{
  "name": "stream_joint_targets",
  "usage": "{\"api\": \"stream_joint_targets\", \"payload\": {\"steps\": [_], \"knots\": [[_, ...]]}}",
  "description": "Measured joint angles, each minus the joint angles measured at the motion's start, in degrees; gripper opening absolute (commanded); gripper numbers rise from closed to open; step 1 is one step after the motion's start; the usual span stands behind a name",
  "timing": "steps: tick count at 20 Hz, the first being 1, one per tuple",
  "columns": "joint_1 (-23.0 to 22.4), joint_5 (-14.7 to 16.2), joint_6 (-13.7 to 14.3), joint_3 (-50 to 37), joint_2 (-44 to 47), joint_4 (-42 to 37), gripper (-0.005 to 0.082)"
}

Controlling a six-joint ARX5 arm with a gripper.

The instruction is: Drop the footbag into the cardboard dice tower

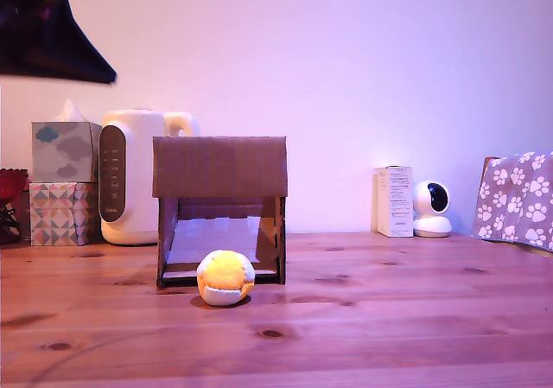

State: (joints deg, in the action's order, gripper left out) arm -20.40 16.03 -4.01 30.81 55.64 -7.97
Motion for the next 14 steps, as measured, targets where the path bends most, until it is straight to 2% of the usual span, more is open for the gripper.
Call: {"api": "stream_joint_targets", "payload": {"steps": [3,5,9,14], "knots": [[-4.2,0.4,-0.4,-4.1,0.0,-3.5,-0.0021],[-6.6,0.3,-2.2,-5.9,0.0,-6.1,-0.0021],[-10.1,-3.8,-3.2,-8.0,0.3,-6.4,-0.0021],[-12.0,-4.5,-3.4,-8.0,7.8,-6.7,-0.0010]]}}
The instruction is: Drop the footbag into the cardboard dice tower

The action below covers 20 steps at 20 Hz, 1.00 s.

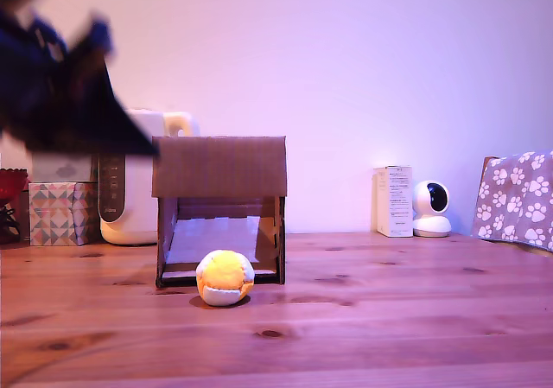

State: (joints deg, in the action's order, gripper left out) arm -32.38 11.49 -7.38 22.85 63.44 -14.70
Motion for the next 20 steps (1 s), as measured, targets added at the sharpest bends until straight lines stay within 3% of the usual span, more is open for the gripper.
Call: {"api": "stream_joint_targets", "payload": {"steps": [5,6,8,9,20], "knots": [[-1.3,0.0,0.0,0.0,3.5,-1.5,-0.0003],[-1.3,0.1,0.0,0.0,4.0,-2.4,0.0089],[-1.3,0.2,0.0,0.0,5.2,-4.3,0.0592],[-1.3,0.2,0.0,0.0,5.8,-5.6,0.0781],[-1.3,-3.3,1.6,0.0,18.3,-19.7,0.0755]]}}
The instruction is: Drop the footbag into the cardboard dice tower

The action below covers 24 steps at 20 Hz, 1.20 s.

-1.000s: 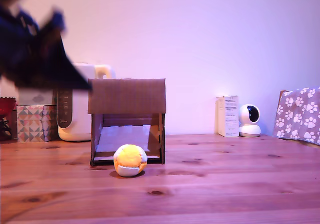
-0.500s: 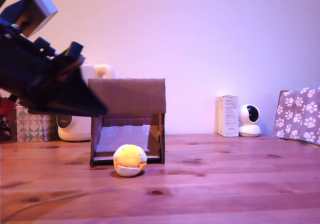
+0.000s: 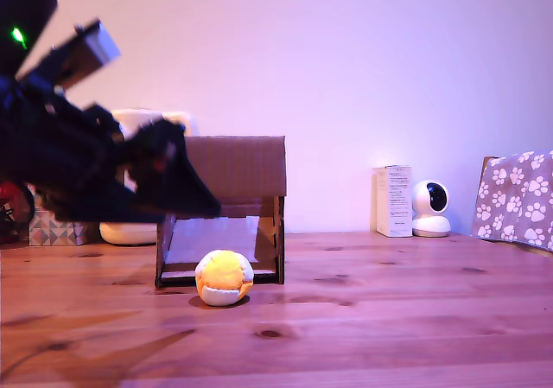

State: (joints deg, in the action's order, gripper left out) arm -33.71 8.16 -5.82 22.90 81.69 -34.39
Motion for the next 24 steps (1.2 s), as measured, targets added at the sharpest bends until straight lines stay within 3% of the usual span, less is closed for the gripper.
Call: {"api": "stream_joint_targets", "payload": {"steps": [5,14,16,17,19,20,24], "knots": [[0.0,-1.2,1.5,2.3,9.1,-5.2,0.0755],[0.7,-1.7,1.9,14.5,24.5,-4.5,0.0722],[0.9,-1.6,1.9,15.2,26.4,-2.3,0.0605],[0.9,-1.7,2.1,15.4,26.4,-2.1,0.0480],[0.9,-1.7,2.1,15.9,26.4,-1.6,0.0145],[0.9,-1.8,2.1,16.0,26.4,-1.5,0.0047],[0.9,-1.6,2.1,16.8,26.2,-1.4,0.0027]]}}
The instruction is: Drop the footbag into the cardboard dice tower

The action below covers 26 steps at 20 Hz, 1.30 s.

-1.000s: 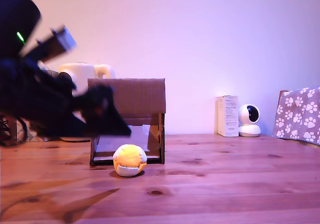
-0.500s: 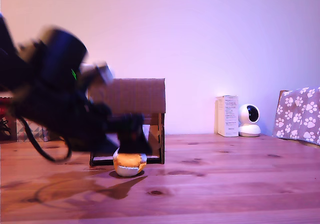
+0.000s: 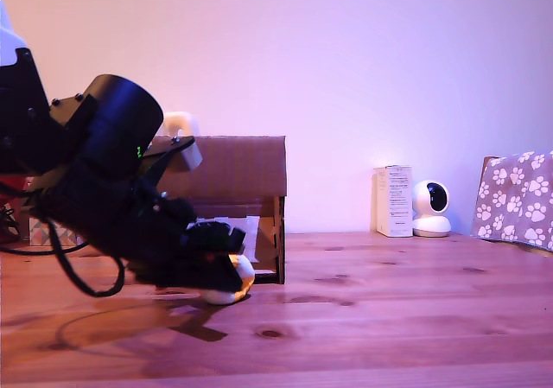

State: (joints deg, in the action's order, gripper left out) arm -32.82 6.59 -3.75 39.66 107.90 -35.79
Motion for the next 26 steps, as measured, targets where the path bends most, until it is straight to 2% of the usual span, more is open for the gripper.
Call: {"api": "stream_joint_targets", "payload": {"steps": [3,12,16,18,20,23,26], "knots": [[-0.2,1.4,0.0,0.0,-2.5,3.5,0.0027],[-1.7,6.9,-0.3,0.0,-20.7,19.1,0.0027],[-1.7,6.8,-0.3,0.0,-28.5,20.3,0.0027],[-1.7,5.9,-0.3,0.0,-32.9,18.7,0.0027],[-1.7,3.8,1.2,0.0,-36.2,16.8,0.0029],[-0.7,2.8,1.4,2.0,-36.0,16.4,0.0029],[1.3,2.8,1.4,7.8,-33.5,19.6,0.0029]]}}
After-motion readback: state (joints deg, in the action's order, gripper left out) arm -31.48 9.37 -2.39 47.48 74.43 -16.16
